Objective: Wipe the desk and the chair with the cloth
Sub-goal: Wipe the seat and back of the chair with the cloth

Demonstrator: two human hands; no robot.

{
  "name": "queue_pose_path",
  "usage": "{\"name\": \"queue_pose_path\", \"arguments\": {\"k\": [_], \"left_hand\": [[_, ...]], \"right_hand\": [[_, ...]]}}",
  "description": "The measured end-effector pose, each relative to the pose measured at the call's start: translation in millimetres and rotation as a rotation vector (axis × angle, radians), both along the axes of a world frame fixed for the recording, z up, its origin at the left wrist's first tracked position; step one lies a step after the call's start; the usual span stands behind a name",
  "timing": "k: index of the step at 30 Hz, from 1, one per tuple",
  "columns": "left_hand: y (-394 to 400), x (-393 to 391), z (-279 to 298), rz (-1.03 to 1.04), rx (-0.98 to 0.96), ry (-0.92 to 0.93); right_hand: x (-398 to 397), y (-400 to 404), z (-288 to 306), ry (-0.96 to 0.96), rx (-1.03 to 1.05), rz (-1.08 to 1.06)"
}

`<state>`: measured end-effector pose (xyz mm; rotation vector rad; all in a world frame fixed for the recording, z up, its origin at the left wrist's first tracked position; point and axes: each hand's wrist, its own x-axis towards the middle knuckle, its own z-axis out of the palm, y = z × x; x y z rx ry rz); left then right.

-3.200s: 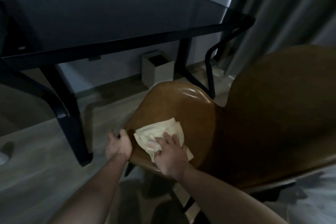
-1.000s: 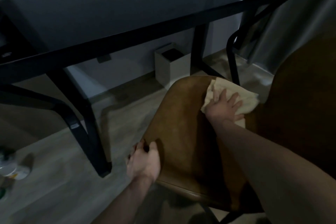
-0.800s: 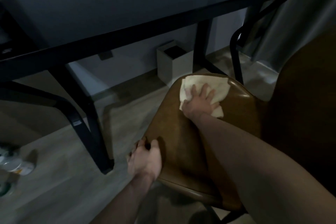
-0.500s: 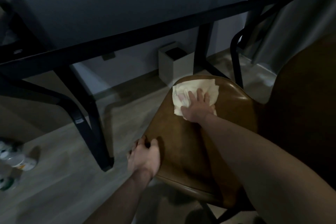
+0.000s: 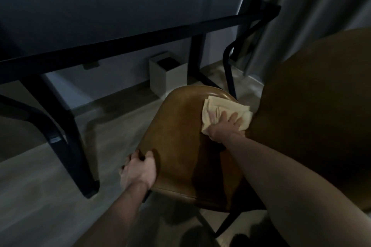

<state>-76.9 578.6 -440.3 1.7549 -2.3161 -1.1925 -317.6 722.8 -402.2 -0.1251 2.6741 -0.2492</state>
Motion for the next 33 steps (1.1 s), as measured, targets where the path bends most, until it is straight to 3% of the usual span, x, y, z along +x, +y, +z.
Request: {"name": "queue_pose_path", "arguments": {"k": [6,13,19,28,33], "left_hand": [[-4.6,-3.2,-6.2,0.001,-0.024,0.001],[-1.3,-4.8,1.5,0.02,-0.035,0.012],[0.9,-2.8,2.7,0.035,-0.019,0.003],[4.3,0.6,10.7,0.02,0.046,0.002],[5.6,4.4,15.1,-0.005,0.059,-0.009]], "right_hand": [[-0.4,-67.0,-16.5,0.029,0.041,0.055],[30.0,-139.1,-18.9,0.052,0.051,0.472],[41.0,-93.6,-23.4,0.118,-0.001,0.599],[131.3,4.5,-1.8,0.038,-0.017,0.62],[140.9,41.0,8.7,-0.048,0.042,0.552]]}}
